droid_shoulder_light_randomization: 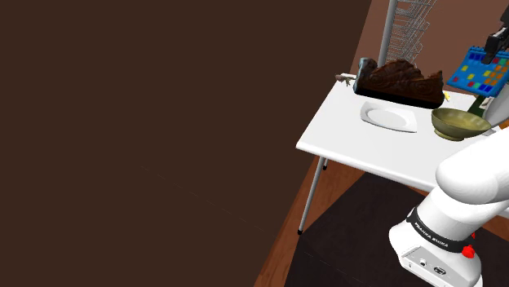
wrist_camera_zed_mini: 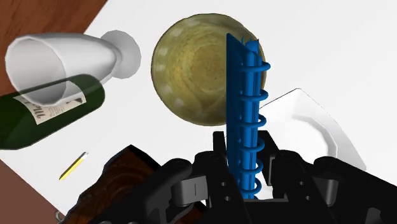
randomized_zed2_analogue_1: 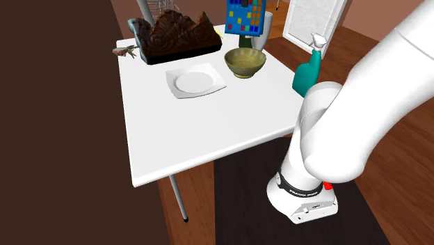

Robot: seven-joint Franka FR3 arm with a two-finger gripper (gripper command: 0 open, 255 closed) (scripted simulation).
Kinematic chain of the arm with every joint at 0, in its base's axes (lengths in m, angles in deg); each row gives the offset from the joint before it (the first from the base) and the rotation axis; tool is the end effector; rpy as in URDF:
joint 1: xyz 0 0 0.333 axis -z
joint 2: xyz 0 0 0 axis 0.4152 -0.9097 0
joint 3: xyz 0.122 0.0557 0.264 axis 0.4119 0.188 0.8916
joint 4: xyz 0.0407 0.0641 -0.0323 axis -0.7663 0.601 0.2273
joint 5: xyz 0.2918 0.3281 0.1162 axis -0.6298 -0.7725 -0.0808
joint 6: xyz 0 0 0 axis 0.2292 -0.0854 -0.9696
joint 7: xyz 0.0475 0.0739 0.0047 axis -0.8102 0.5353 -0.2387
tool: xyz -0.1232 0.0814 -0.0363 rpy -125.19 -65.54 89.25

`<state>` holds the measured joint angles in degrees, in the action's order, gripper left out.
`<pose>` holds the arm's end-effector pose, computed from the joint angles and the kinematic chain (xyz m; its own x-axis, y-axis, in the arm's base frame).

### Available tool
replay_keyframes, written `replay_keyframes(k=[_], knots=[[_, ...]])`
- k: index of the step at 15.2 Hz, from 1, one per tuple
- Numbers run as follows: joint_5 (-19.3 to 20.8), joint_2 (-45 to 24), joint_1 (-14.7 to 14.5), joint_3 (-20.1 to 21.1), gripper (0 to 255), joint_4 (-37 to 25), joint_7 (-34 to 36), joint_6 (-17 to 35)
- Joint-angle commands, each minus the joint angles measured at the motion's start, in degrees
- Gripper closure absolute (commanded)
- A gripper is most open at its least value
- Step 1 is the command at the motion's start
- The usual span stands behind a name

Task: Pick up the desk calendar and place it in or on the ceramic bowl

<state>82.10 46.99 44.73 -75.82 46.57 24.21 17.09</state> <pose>0.1588 -0.5491 0.5420 0.9377 -0.3457 0.0349 -0.3472 -0.9279 0.1357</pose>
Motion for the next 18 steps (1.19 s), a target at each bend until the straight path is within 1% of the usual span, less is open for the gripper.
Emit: replay_keyframes(k=[1,2,9,18], knots=[[-2.0,-3.4,-0.6,-4.0,255,-3.7,-4.4,0.1],[-5.1,-7.5,-1.3,-8.3,255,-7.3,-8.7,0.3],[-4.0,-6.5,-0.8,-8.3,255,-1.3,-7.7,5.5],[-3.6,-6.6,-0.5,-9.3,255,5.5,-7.2,12.4]])
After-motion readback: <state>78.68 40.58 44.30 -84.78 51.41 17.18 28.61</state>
